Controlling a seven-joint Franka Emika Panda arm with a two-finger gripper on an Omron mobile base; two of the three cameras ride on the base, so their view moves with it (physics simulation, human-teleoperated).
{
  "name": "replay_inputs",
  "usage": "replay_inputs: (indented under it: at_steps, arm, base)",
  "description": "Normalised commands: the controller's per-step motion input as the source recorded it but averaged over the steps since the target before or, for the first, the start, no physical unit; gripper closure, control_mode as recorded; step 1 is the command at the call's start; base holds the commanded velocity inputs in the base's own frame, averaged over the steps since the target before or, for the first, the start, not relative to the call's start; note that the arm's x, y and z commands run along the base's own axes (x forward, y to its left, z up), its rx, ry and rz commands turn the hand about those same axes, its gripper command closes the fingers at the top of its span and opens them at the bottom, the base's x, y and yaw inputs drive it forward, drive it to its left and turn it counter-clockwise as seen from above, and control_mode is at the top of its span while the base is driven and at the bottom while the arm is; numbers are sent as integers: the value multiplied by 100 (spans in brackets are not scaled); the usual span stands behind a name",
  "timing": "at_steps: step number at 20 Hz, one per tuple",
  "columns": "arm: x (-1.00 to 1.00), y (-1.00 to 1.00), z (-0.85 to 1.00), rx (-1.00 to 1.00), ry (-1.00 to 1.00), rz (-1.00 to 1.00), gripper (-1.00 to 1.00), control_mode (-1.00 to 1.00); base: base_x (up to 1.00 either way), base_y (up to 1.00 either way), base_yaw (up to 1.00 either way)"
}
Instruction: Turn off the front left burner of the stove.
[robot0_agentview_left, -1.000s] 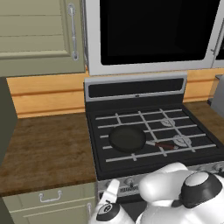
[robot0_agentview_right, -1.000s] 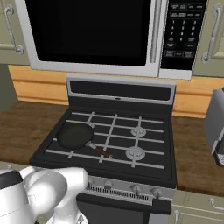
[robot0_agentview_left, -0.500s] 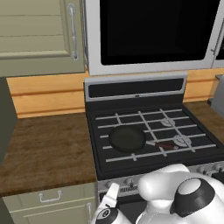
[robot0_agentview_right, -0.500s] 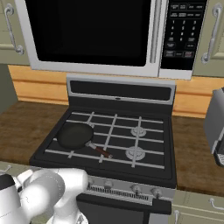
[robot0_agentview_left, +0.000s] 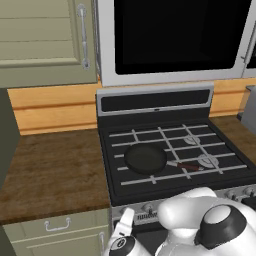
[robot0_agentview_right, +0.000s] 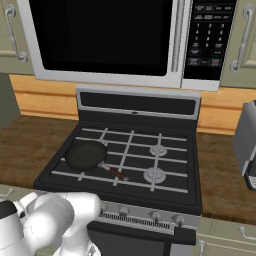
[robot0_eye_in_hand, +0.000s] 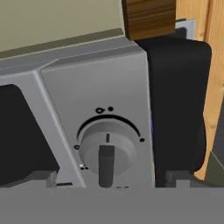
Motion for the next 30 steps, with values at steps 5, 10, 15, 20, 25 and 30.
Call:
replay_inputs:
  at_steps: [5, 10, 15, 20, 25, 30]
  arm:
    - [15, 1, 0, 0, -2, 0, -100, -100]
    - [13, 2, 0, 0, -6, 0, -100, -100]
    - [27, 15, 0, 0, 0, 0, -100, -100]
    - [13, 5, 0, 0, 0, 0, -100, -100]
    - [0, 1, 0, 0, -2, 0, -100, -100]
    - [0, 0, 0, 0, 0, 0, -100, -100]
  base:
    - [0, 0, 0]
    - [0, 0, 0]
    - [0, 0, 0]
    - [0, 0, 0]
    - [0, 0, 0]
    - [0, 0, 0]
